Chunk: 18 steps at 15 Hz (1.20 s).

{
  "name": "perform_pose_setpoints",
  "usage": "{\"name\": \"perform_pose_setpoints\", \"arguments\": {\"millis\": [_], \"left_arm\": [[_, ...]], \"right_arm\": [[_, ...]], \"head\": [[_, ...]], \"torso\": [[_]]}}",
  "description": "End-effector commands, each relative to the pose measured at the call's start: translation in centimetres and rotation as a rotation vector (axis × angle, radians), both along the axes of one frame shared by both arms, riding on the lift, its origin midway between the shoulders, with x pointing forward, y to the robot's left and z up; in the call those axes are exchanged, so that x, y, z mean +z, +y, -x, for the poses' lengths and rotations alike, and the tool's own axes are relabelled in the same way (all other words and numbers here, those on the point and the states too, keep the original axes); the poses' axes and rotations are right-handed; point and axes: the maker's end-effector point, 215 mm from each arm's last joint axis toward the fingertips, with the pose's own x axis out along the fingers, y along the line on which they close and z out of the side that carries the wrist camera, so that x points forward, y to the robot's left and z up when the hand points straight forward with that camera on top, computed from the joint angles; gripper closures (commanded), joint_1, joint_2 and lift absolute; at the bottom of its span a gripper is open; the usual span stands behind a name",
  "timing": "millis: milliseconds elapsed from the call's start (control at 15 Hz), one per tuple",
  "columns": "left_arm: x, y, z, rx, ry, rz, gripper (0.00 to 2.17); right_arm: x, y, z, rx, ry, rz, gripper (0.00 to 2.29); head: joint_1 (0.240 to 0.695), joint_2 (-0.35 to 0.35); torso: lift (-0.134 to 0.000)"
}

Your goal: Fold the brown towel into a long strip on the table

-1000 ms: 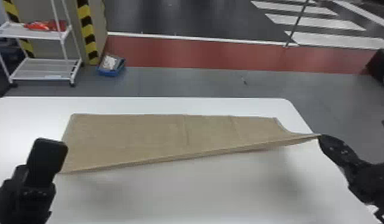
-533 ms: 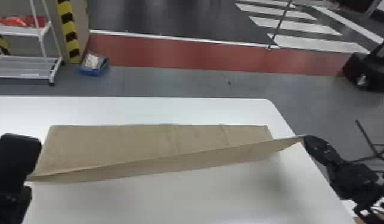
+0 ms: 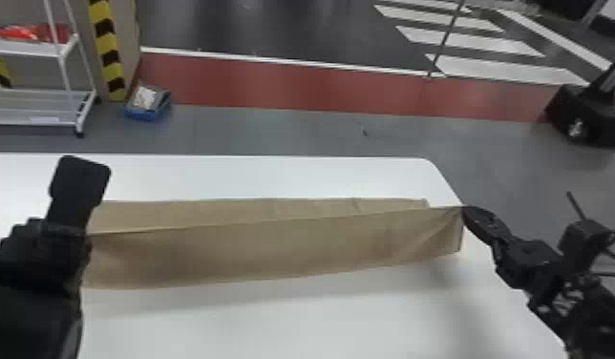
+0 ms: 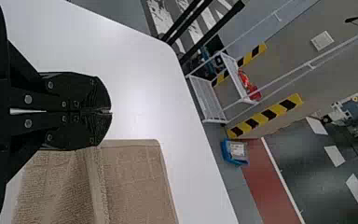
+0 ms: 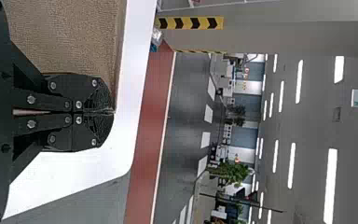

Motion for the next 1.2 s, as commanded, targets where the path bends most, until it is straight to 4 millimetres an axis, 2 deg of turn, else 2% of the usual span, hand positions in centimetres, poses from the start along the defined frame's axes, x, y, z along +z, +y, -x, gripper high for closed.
{"name": "perform_pose_setpoints", "arguments": {"millis": [0,133,267,333,467,667,733,800,867,933,1000,1067,1133], "left_arm": [[0.2,0.4,-2.4,0.008,-0.003,-0.001,1.18],[0.4,0.7,-4.8,0.007,-0.01,-0.004,1.18],[0.2,0.6,-7.7,0.005,-0.034,0.008,1.18],[0.5,0.5,-8.7,0.0,-0.061,0.017,1.18],[1.2,-0.2,-10.4,-0.022,-0.131,0.027,1.18],[-0.1,-0.4,-11.9,-0.027,-0.102,0.028,1.17],[-0.6,-0.4,-12.0,-0.028,-0.089,0.028,1.16],[-1.2,-0.1,-12.0,-0.026,-0.074,0.022,0.94],[-1.5,-0.1,-12.4,-0.03,-0.079,0.015,0.42],[-1.6,-0.1,-13.1,-0.035,-0.095,0.01,0.17],[-1.5,-0.2,-14.1,-0.045,-0.133,0.005,0.07],[-1.0,-0.6,-15.2,-0.065,-0.189,0.0,0.06],[0.4,-1.0,-16.3,-0.094,-0.283,-0.01,0.06]], "right_arm": [[-0.6,0.4,-1.8,-0.001,0.031,-0.015,1.53],[-1.0,0.2,-3.8,-0.006,0.046,-0.029,1.53],[-1.7,1.2,-5.7,0.015,0.062,-0.021,1.53],[-1.4,1.4,-6.3,0.019,0.057,-0.021,1.53],[-0.9,1.6,-7.2,0.008,0.048,-0.017,1.53],[-1.6,3.3,-8.5,0.042,0.076,0.006,1.52],[-2.0,3.9,-8.9,0.048,0.083,0.005,1.41],[-2.5,4.0,-9.2,0.041,0.089,0.0,1.25],[-2.7,4.3,-9.5,0.038,0.086,0.007,1.18],[-3.1,4.2,-9.8,0.027,0.095,0.011,1.18],[-3.6,4.3,-10.3,0.021,0.106,0.018,1.18],[-3.9,4.0,-10.5,0.002,0.109,0.031,0.83],[-3.7,3.7,-10.6,-0.014,0.096,0.046,0.34]], "head": [[0.695,-0.232],[0.695,-0.219],[0.695,-0.207],[0.695,-0.202],[0.695,-0.183],[0.695,-0.178],[0.695,-0.174],[0.695,-0.168],[0.695,-0.164],[0.695,-0.156],[0.695,-0.153],[0.695,-0.151],[0.695,-0.149]], "torso": [[-0.123],[-0.123],[-0.123],[-0.123],[-0.123],[-0.123],[-0.123],[-0.123],[-0.123],[-0.123],[-0.123],[-0.123],[-0.123]]}}
